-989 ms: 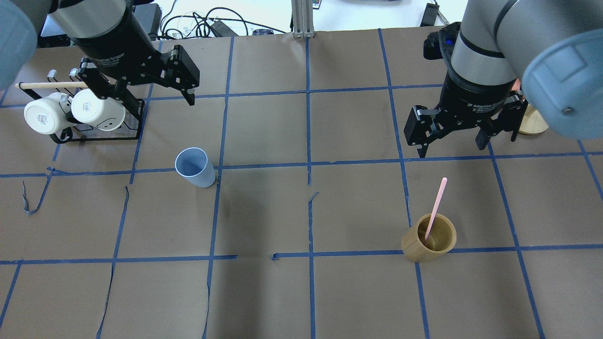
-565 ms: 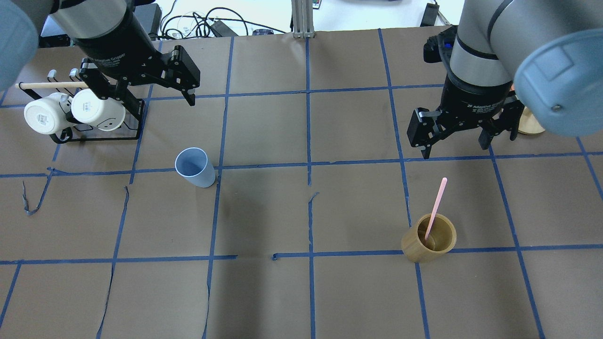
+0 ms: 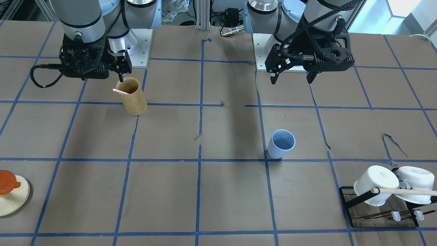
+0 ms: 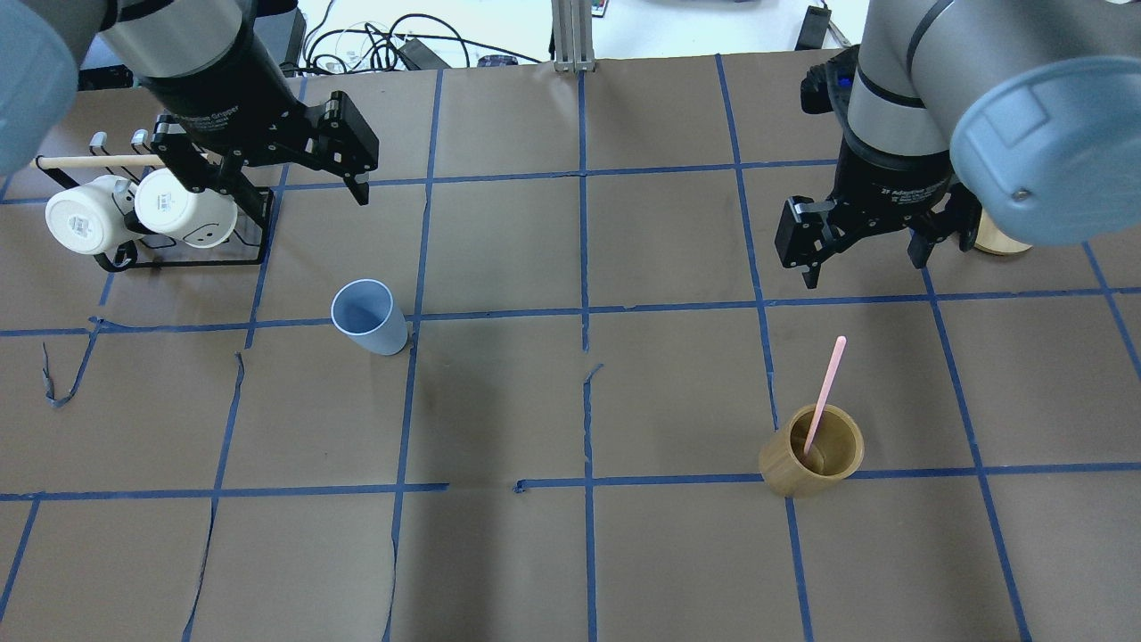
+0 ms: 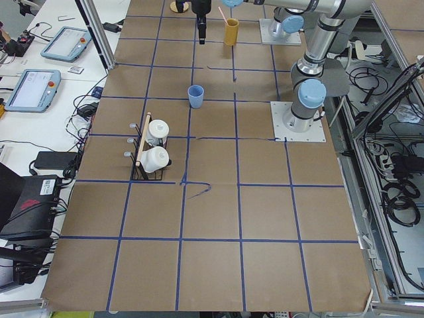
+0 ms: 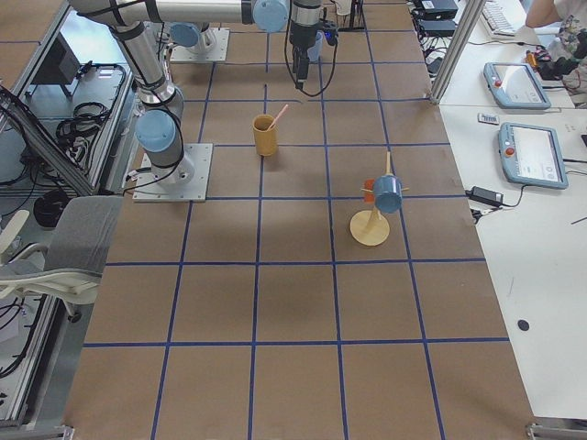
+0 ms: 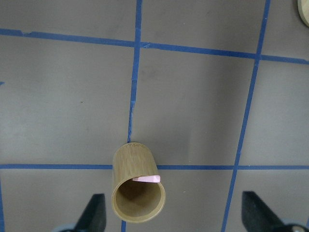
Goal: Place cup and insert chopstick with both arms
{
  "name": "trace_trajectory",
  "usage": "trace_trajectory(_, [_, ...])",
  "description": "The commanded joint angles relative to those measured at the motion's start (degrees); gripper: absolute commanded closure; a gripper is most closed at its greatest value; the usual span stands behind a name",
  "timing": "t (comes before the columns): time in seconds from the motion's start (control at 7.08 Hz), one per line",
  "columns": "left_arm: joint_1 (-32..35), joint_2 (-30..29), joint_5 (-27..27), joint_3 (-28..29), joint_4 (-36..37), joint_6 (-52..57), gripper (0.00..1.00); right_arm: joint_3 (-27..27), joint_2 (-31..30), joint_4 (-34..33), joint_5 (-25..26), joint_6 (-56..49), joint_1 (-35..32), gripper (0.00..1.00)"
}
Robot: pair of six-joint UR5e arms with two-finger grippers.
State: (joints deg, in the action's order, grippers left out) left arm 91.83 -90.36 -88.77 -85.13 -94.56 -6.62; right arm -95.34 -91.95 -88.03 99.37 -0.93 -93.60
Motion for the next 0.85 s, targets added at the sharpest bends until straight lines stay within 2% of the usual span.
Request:
trace_trajectory(0.0, [-0.1,0.1,-0.1,-2.8,0.8,0.6,0.00,-3.6,0.5,-6.8,-0.6,0.5,0.3,0.00])
trace_trajectory(0.28, [-0.1,-1.1,-0.3,-11.8,14.2,0.6,0.00,-10.5,-2.2,-18.4,-0.6,0.0,0.3,0.01])
trace_trajectory(0.42, [-0.4,-0.5,-0.3,-18.6,20.6,0.6,0.00,-13.9,-3.7,-20.2,-0.5,0.5,0.3,0.00])
trace_trajectory(0.71, [-0.3,-1.5,-0.8,-29.6,29.4,0.6,0.00,-18.2,-4.5,-19.9,-0.3,7.8,0.4,0.00])
